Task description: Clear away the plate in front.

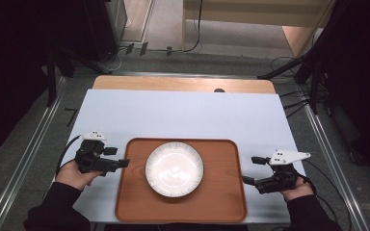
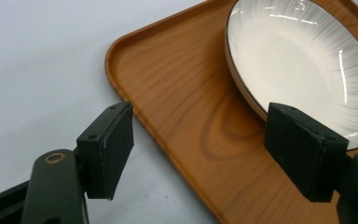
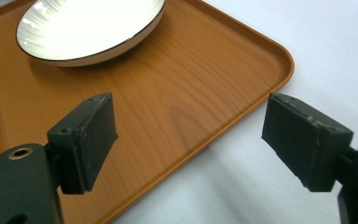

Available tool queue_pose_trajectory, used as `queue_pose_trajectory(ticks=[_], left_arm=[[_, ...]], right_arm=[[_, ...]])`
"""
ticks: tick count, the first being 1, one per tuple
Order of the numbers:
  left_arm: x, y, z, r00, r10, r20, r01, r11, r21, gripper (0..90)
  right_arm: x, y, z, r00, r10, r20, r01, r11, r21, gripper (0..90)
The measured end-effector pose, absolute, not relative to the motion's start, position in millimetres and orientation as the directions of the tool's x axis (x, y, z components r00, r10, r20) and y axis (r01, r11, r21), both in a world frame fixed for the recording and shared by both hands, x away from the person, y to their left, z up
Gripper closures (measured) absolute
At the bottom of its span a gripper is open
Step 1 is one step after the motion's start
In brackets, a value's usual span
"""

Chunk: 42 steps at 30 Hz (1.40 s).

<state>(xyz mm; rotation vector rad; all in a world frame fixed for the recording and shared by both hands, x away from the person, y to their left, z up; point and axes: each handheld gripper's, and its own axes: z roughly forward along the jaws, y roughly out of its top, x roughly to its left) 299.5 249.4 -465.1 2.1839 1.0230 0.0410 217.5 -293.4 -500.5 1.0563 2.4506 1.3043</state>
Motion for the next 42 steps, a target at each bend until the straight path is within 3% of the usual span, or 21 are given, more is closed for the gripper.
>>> queue_pose_trajectory(ticks=[13, 14, 18, 31, 42], left_arm=[[289.6, 267.3, -465.3, 0.694, 0.693, -0.196, 0.622, -0.440, 0.647, 24.6], [287.9, 268.5, -465.8, 0.688, 0.709, -0.152, 0.613, -0.457, 0.645, 25.0], [285.7, 270.6, -468.1, 0.693, 0.711, -0.121, 0.599, -0.473, 0.646, 24.1], [280.4, 290.2, -470.2, 0.710, 0.687, -0.157, 0.580, -0.442, 0.685, 20.8], [280.7, 303.7, -471.0, 0.696, 0.705, -0.133, 0.570, -0.431, 0.699, 22.2]], right_arm=[[217.4, -293.7, -500.7, -0.736, 0.656, 0.167, 0.507, 0.370, 0.779, 18.5], [217.4, -293.8, -500.7, -0.735, 0.658, 0.167, 0.508, 0.369, 0.778, 18.5], [217.5, -293.8, -500.8, -0.734, 0.658, 0.167, 0.507, 0.368, 0.780, 18.6], [217.4, -294.8, -500.6, -0.734, 0.659, 0.164, 0.505, 0.368, 0.780, 18.5], [217.5, -294.9, -500.7, -0.734, 0.659, 0.164, 0.505, 0.369, 0.780, 18.5]])
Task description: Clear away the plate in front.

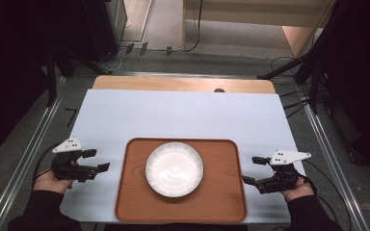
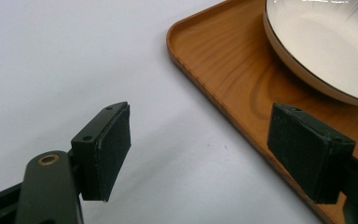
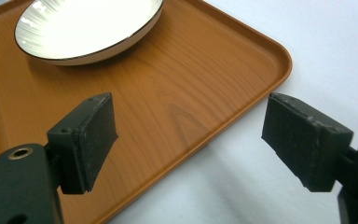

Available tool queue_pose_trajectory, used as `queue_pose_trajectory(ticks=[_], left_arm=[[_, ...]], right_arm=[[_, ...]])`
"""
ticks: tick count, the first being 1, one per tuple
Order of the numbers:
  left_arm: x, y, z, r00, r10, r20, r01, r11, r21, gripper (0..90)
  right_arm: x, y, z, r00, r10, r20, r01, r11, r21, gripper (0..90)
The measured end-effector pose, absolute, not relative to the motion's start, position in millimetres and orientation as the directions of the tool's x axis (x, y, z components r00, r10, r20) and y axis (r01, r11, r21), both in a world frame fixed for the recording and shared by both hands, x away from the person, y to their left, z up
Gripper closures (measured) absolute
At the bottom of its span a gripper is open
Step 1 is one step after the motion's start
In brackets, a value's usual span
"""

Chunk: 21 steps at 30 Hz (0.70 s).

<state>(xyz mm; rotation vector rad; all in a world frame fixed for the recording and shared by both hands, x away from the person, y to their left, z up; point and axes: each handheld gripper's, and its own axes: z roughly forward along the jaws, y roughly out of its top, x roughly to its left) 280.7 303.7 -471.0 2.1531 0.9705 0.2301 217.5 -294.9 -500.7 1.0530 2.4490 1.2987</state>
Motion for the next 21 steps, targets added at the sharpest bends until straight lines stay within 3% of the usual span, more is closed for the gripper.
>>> queue_pose_trajectory(ticks=[21], left_arm=[[282.9, 304.8, -473.4, 0.671, 0.731, -0.119, 0.572, -0.410, 0.710, 20.0]], right_arm=[[217.4, -294.6, -501.0, -0.735, 0.657, 0.165, 0.509, 0.375, 0.775, 18.5]])
